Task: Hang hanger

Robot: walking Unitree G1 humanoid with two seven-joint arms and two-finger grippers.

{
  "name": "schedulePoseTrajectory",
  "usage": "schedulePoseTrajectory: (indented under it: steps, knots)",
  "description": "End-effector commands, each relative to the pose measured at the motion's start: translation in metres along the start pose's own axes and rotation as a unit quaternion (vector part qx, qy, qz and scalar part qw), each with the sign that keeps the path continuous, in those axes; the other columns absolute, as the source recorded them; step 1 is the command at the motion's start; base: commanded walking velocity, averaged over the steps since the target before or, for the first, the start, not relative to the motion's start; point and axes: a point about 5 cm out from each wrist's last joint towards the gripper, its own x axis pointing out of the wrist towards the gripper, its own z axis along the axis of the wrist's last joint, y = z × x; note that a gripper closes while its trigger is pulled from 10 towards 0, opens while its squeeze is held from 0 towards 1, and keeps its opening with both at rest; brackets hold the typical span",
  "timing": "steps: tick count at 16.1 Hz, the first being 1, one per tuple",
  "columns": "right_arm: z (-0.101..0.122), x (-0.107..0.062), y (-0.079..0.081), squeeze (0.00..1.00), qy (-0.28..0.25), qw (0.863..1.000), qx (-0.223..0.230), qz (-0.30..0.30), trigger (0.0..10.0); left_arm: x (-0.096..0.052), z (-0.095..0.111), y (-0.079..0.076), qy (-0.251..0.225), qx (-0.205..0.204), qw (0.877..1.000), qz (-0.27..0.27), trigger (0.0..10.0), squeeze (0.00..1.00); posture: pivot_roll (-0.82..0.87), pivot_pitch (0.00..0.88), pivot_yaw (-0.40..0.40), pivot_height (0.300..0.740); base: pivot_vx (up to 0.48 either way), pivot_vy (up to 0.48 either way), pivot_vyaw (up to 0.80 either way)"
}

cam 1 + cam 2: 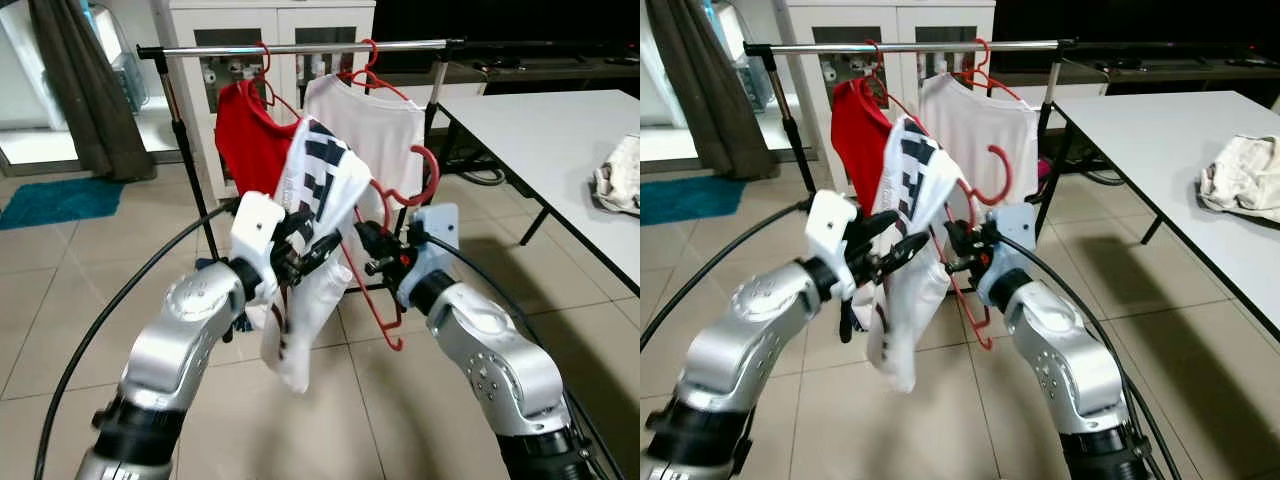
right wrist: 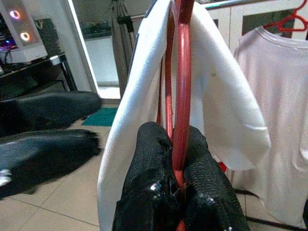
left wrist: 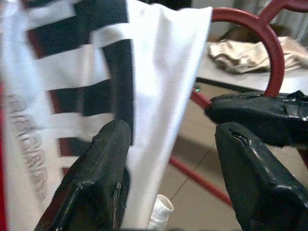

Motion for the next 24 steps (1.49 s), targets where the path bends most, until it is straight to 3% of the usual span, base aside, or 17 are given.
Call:
schedulePoseTrajectory:
  steps: [1,4,5,6,9,16,21,22,23,24]
  knots:
    - [0.012,0.001,0.006,0.0,-0.017,1.0,-0.009,0.012,10.0,0.004,0.001,0.005,-0.005,-0.008,1.0,0.001,10.0,0.0,-0.17,0.0,0.027,0.74,0.0,0.0,0.0]
    - [0.014,0.001,0.008,0.0,-0.016,1.0,-0.005,0.016,10.0,0.012,-0.006,0.009,0.005,-0.007,1.0,-0.017,10.0,0.0,-0.17,0.0,0.032,0.74,0.0,0.0,0.0]
    - [0.015,0.001,0.009,0.0,-0.017,1.0,0.0,0.018,10.0,0.017,-0.011,0.011,0.01,-0.002,0.999,-0.034,4.5,0.0,-0.18,0.0,0.035,0.74,0.0,0.0,0.0]
    - [0.015,0.001,0.01,0.0,-0.016,1.0,0.001,0.018,10.0,0.019,-0.012,0.011,0.008,0.001,0.999,-0.038,0.4,0.0,-0.18,0.0,0.035,0.74,0.0,0.0,0.0]
    - [0.015,-0.001,0.01,0.0,-0.012,1.0,0.004,0.018,10.0,0.023,-0.01,0.008,-0.005,0.007,0.998,-0.06,0.0,0.0,-0.18,0.0,0.037,0.74,0.0,0.0,0.0]
    - [0.016,-0.001,0.011,0.0,-0.011,1.0,0.006,0.017,10.0,0.022,-0.013,0.02,-0.013,0.024,0.999,-0.022,0.0,0.0,-0.18,0.0,0.023,0.74,0.0,0.0,0.0]
    - [0.016,0.0,0.012,0.0,-0.011,1.0,0.007,0.021,10.0,0.023,-0.012,0.019,-0.024,0.025,0.999,-0.023,0.0,0.0,-0.18,0.0,0.02,0.74,0.0,0.0,0.0]
    - [0.016,0.0,0.012,0.0,-0.012,1.0,0.009,0.023,7.9,0.023,-0.012,0.02,-0.025,0.025,0.999,-0.023,0.0,0.0,-0.18,0.0,0.017,0.74,0.0,0.0,0.0]
    - [0.016,0.0,0.012,0.0,-0.013,1.0,0.012,0.023,2.0,0.023,-0.011,0.02,-0.027,0.025,0.999,-0.021,0.0,0.0,-0.18,0.0,0.017,0.74,0.0,0.0,0.0]
    - [0.017,0.0,0.01,0.0,-0.014,1.0,0.011,0.019,0.0,0.023,-0.01,0.022,-0.03,0.025,0.999,-0.015,0.0,0.0,-0.18,0.0,0.017,0.74,0.0,0.0,0.0]
